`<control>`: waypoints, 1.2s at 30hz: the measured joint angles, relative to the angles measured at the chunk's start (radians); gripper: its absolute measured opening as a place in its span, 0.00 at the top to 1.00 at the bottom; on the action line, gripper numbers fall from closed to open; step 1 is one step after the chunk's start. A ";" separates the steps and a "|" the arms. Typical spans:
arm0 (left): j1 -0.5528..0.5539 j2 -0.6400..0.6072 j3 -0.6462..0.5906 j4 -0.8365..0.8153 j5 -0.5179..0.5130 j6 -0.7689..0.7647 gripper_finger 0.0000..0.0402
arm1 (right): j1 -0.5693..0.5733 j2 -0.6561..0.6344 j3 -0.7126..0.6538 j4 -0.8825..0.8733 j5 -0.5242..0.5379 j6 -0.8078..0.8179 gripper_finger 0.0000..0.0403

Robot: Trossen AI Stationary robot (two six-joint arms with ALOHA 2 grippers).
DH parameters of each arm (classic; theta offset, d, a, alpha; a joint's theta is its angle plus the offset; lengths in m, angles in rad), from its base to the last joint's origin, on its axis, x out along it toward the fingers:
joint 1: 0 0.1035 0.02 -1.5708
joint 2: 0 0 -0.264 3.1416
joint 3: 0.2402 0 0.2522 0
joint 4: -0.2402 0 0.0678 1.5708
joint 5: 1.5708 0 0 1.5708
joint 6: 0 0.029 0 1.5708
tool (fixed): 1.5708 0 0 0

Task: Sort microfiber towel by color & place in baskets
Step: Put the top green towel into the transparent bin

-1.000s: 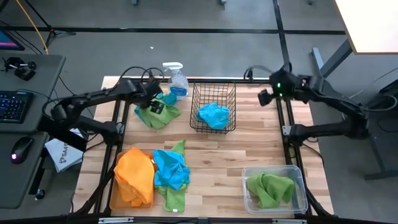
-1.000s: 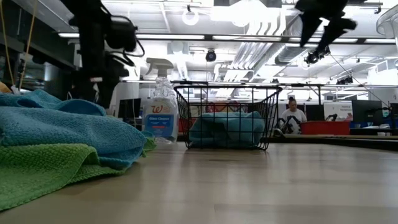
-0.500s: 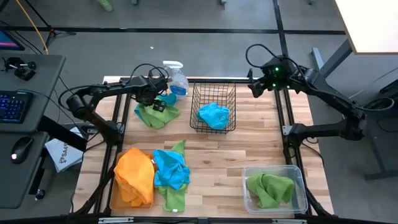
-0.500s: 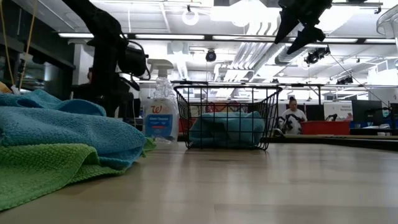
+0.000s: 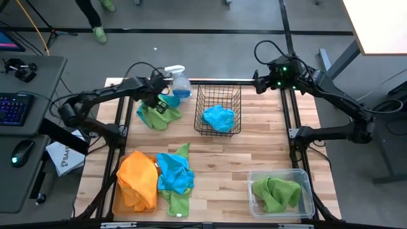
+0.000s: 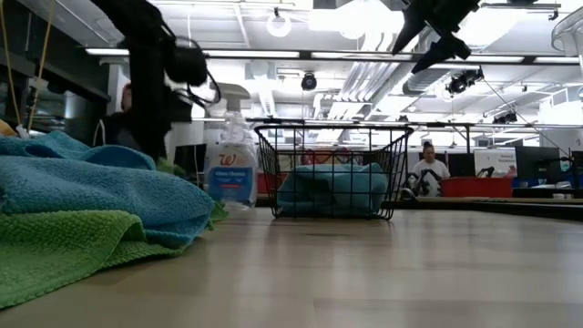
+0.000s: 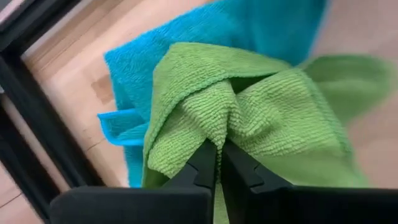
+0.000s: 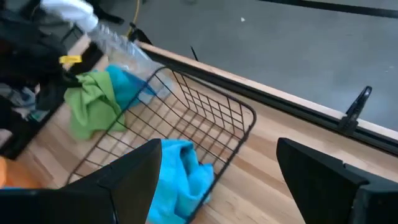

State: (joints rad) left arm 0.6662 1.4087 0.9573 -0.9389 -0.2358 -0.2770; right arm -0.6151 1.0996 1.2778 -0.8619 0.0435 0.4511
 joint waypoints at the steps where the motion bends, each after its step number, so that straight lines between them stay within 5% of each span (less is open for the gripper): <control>1: -0.003 -0.031 0.000 -0.002 0.017 0.000 1.00 | 0.000 0.000 0.000 0.008 -0.002 0.010 0.22; 10: -0.103 -0.371 0.027 -0.115 0.164 -0.008 1.00 | 0.000 0.000 0.000 0.094 -0.082 0.084 0.22; 16: -0.155 -0.483 0.073 -0.168 0.205 0.023 1.00 | 0.000 0.000 0.000 0.124 -0.082 0.095 0.22; 26: -0.159 -0.415 -0.040 0.032 0.149 0.019 1.00 | 0.000 0.000 0.000 0.127 -0.079 0.099 0.22; 36: -0.196 -0.187 -0.093 0.180 0.169 -0.053 1.00 | 0.000 0.000 0.000 0.127 -0.086 0.044 0.22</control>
State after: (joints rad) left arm 0.4699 1.2218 0.8646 -0.7591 -0.0665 -0.3296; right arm -0.6147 1.0992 1.2781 -0.7349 -0.0424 0.4954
